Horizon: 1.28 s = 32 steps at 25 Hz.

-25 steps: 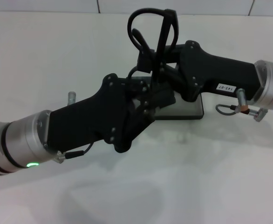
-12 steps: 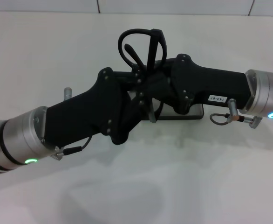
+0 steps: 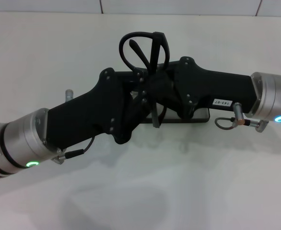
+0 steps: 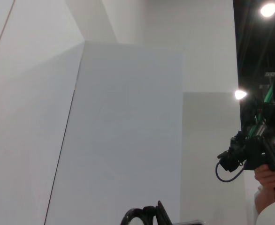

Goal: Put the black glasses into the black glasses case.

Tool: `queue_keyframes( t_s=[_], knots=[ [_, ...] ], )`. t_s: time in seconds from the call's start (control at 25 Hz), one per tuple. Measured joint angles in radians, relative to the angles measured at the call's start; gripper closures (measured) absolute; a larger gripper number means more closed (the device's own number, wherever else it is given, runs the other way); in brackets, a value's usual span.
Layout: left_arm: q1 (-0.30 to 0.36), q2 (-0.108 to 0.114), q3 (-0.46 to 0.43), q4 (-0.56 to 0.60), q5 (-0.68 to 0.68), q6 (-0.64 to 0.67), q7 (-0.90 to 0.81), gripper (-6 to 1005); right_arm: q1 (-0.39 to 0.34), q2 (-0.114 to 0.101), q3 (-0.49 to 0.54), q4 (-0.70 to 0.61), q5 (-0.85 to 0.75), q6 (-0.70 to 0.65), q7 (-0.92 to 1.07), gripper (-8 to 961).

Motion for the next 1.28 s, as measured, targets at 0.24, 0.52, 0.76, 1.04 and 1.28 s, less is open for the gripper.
queue_keyframes(
  t_s=[0.24, 0.52, 0.76, 1.04, 1.28],
  knots=[
    [0.001, 0.000, 0.000, -0.002, 0.000, -0.001, 0.002, 940, -0.001, 0.000, -0.019, -0.019, 0.002, 0.015, 0.000, 856],
    [0.001, 0.000, 0.000, -0.002, 0.000, -0.009, 0.002, 941, -0.003, 0.000, -0.029, -0.026, 0.008, 0.024, 0.000, 856],
    [0.003, 0.000, 0.000, -0.002, 0.002, -0.007, 0.003, 939, -0.011, 0.000, -0.020, -0.026, 0.010, 0.024, 0.000, 856],
    [0.005, 0.000, 0.002, -0.001, 0.004, -0.003, 0.006, 937, -0.013, 0.000, -0.014, -0.026, 0.011, 0.024, 0.000, 856],
    [0.008, 0.000, 0.000, 0.001, 0.004, 0.009, 0.007, 938, -0.015, 0.000, -0.008, -0.026, 0.012, 0.024, 0.000, 856]
  ],
)
